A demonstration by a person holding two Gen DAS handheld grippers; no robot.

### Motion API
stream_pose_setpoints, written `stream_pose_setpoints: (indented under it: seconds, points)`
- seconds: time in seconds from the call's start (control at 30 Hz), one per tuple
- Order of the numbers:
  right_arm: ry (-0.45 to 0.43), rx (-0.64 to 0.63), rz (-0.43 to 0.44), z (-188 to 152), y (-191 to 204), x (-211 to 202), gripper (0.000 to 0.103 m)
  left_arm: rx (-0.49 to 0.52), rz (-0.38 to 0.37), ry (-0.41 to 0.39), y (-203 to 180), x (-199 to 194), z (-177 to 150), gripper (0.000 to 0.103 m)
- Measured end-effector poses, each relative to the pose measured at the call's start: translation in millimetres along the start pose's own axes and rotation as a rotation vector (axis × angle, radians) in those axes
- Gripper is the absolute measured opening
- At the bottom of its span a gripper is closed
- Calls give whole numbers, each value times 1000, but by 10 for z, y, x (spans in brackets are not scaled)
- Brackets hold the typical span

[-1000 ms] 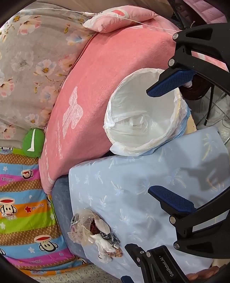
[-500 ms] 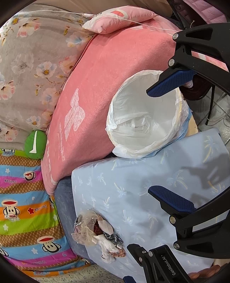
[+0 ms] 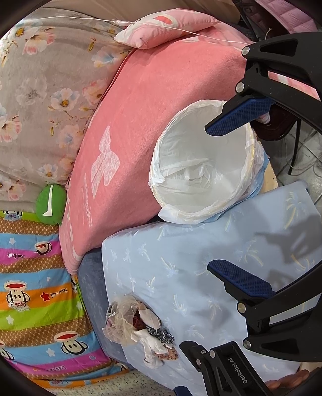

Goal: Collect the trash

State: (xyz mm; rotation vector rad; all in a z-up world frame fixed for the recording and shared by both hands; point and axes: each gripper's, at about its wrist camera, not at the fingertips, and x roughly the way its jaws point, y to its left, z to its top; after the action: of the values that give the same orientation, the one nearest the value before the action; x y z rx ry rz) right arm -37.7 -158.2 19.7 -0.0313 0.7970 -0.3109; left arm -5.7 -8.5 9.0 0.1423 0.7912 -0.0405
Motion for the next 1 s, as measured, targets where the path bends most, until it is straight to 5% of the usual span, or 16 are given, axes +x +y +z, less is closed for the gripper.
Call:
stream_pose_setpoints:
  seconds: [1.0]
  points:
    - [-4, 4, -5, -29, -65, -8, 97, 10, 2, -6, -73, 6, -23, 96]
